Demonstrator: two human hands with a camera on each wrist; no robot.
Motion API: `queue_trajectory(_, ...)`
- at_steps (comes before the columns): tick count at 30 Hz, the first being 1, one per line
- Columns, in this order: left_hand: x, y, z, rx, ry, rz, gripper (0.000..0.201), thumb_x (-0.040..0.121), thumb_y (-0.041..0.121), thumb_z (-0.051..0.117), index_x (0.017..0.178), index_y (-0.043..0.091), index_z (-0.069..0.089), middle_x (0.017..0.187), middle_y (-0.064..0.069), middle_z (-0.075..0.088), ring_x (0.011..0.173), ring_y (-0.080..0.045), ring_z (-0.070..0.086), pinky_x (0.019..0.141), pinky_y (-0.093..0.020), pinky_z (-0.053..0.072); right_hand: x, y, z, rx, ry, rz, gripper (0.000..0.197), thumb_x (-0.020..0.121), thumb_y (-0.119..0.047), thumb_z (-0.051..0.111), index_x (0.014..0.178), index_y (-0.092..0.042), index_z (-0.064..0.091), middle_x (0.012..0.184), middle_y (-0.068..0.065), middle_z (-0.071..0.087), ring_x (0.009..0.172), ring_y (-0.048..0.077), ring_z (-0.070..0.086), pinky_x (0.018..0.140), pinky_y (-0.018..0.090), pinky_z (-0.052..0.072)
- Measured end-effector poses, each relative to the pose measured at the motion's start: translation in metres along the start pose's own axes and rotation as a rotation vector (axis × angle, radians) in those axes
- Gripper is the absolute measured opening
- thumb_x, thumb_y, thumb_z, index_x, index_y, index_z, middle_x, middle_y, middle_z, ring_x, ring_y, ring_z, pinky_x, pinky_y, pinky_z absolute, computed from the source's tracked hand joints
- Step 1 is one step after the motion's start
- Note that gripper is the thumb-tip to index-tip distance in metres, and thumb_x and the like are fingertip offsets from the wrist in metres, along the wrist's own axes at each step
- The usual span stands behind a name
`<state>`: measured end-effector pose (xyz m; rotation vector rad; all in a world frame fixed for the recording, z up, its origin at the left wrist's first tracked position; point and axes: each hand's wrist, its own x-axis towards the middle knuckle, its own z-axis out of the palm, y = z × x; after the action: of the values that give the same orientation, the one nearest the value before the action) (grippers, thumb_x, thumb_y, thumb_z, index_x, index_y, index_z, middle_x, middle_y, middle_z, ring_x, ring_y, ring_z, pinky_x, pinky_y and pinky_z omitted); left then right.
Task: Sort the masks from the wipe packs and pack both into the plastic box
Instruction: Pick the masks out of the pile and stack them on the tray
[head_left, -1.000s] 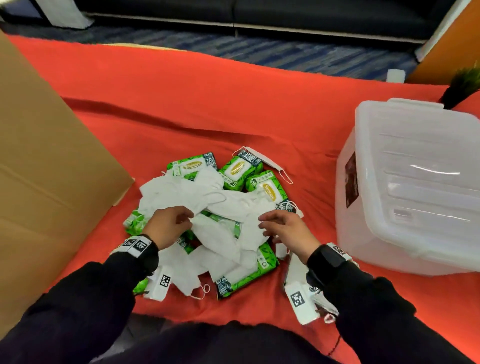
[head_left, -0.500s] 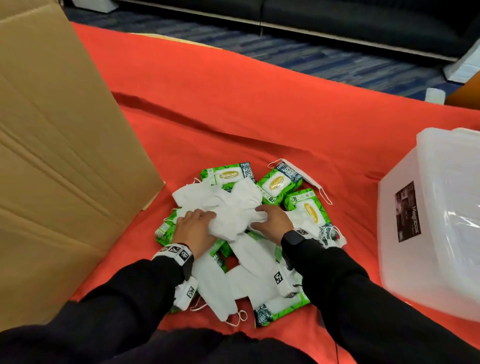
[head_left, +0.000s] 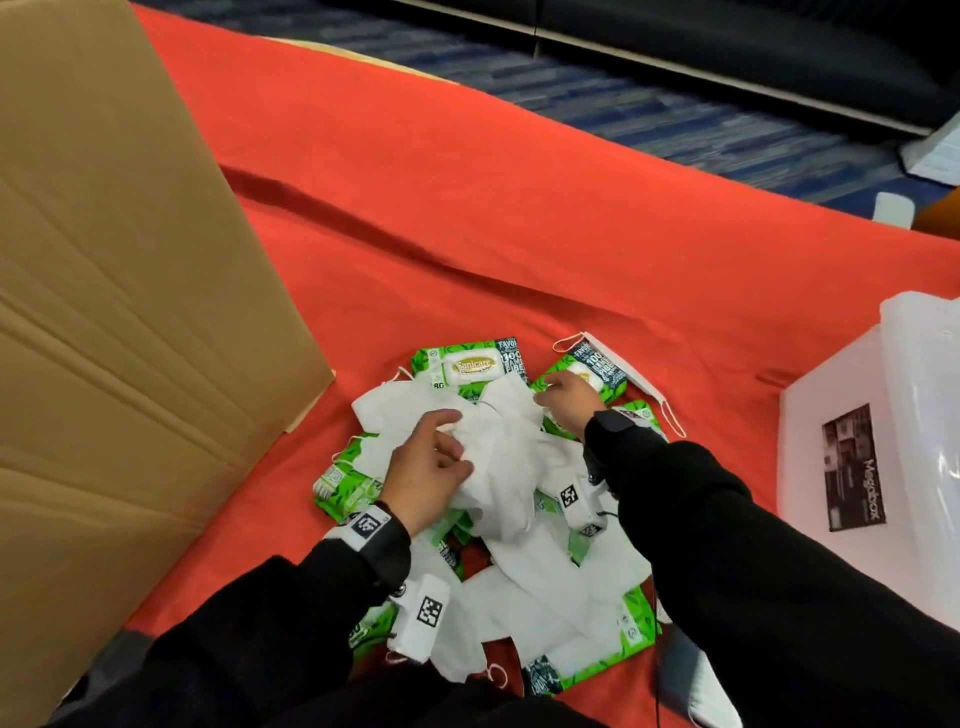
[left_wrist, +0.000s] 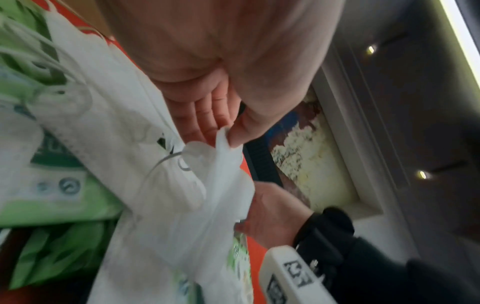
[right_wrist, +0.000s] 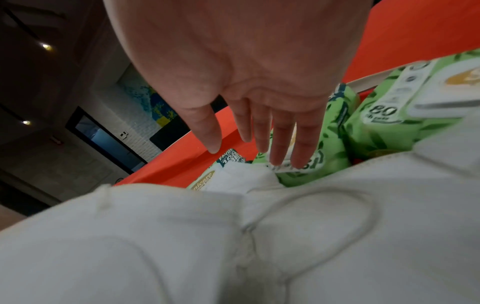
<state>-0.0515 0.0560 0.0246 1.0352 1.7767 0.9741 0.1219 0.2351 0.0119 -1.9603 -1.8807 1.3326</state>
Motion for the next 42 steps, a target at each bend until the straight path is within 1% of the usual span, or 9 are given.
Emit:
queue_trajectory(6,0.014,-0.002,-0.039,-0.293,0.166,-0.179,0.030,0.090,-0.008,0.057,0.107,0.014,0.069,0.091,-0.005,0.063,0.083,-0.023,0.061,0.062,-0.035,0.058,0.020,-0.006,0.022,-0.128,-0.046,0.015,0.054,0.083,-0.026,0.080,0.131,-0.008,0.062,0.123,0.013,0.065,0.116,0.032,0.061,0.087,0.032,0.046)
queue_trajectory(11,0.021,-0.009,-0.063,-0.232,0.157,-0.218,0.045,0.088,-0.008,0.065,0.128,0.013,0.062,0.088,-0.007,0.056,0.076,-0.015,0.058,0.061,-0.019,0.050,0.014,0.000,0.015,0.245,-0.005,-0.045,0.016,0.080,-0.013,0.080,0.071,-0.019,0.069,0.072,-0.001,0.068,0.075,0.023,0.063,0.068,0.031,0.047)
queue_trajectory(16,0.020,0.003,-0.082,-0.058,0.257,-0.029,0.049,0.083,-0.009,0.064,0.116,0.027,0.073,0.087,0.009,0.063,0.073,-0.013,0.057,0.073,-0.024,0.046,-0.022,-0.008,-0.046,0.689,0.199,-0.194,0.011,0.095,-0.005,0.064,0.095,-0.016,0.066,0.086,0.002,0.070,0.073,0.016,0.064,0.065,0.030,0.053)
queue_trajectory(21,0.019,0.048,-0.086,-0.223,0.317,0.121,0.050,0.089,-0.004,0.068,0.129,0.025,0.063,0.095,0.004,0.073,0.089,-0.004,0.066,0.085,-0.022,0.054,-0.070,0.008,-0.071,0.798,0.107,-0.166,0.005,0.093,-0.011,0.070,0.092,-0.013,0.075,0.085,0.006,0.073,0.070,0.017,0.066,0.059,0.027,0.052)
queue_trajectory(26,-0.001,0.098,-0.061,-0.242,0.345,0.465,0.029,0.090,0.000,0.071,0.103,0.026,0.069,0.098,0.006,0.072,0.093,-0.011,0.067,0.085,-0.033,0.054,-0.102,0.025,-0.048,0.877,-0.056,0.047,0.010,0.093,-0.016,0.071,0.094,-0.007,0.074,0.094,0.020,0.073,0.071,0.027,0.068,0.071,0.038,0.054)
queue_trajectory(32,-0.029,0.093,0.003,0.380,-0.119,0.929,0.015,0.092,0.011,0.070,0.104,0.019,0.073,0.099,0.008,0.072,0.093,-0.016,0.066,0.082,-0.039,0.052,-0.130,0.026,-0.025,1.319,-0.290,0.209,0.048,0.104,-0.046,0.045,0.127,-0.009,0.068,0.118,0.017,0.073,0.098,0.031,0.071,0.073,0.039,0.060)
queue_trajectory(35,-0.032,0.065,0.015,0.591,-0.447,0.902,0.016,0.093,0.031,0.067,0.109,0.028,0.070,0.109,0.014,0.069,0.107,-0.011,0.061,0.091,-0.042,0.046,-0.140,0.027,-0.028,1.322,-0.304,0.168,0.053,0.101,-0.047,0.054,0.133,-0.005,0.063,0.126,0.018,0.069,0.104,0.033,0.069,0.079,0.041,0.059)
queue_trajectory(39,-0.034,0.064,0.004,0.302,-0.194,0.744,0.020,0.091,0.036,0.074,0.110,0.029,0.071,0.111,0.016,0.067,0.102,-0.003,0.062,0.088,-0.034,0.050,-0.147,0.039,-0.032,0.968,-0.146,-0.005,0.030,0.092,-0.004,0.067,0.123,-0.008,0.067,0.114,0.019,0.074,0.081,0.024,0.073,0.053,0.028,0.055)
queue_trajectory(42,-0.021,0.070,0.000,0.225,-0.143,0.539,0.063,0.081,0.028,0.083,0.136,0.039,0.054,0.128,0.017,0.056,0.108,-0.004,0.060,0.086,-0.027,0.053,-0.155,0.040,-0.035,0.924,-0.140,-0.105,0.034,0.090,0.002,0.067,0.123,-0.007,0.067,0.113,0.019,0.075,0.083,0.025,0.074,0.058,0.026,0.055)
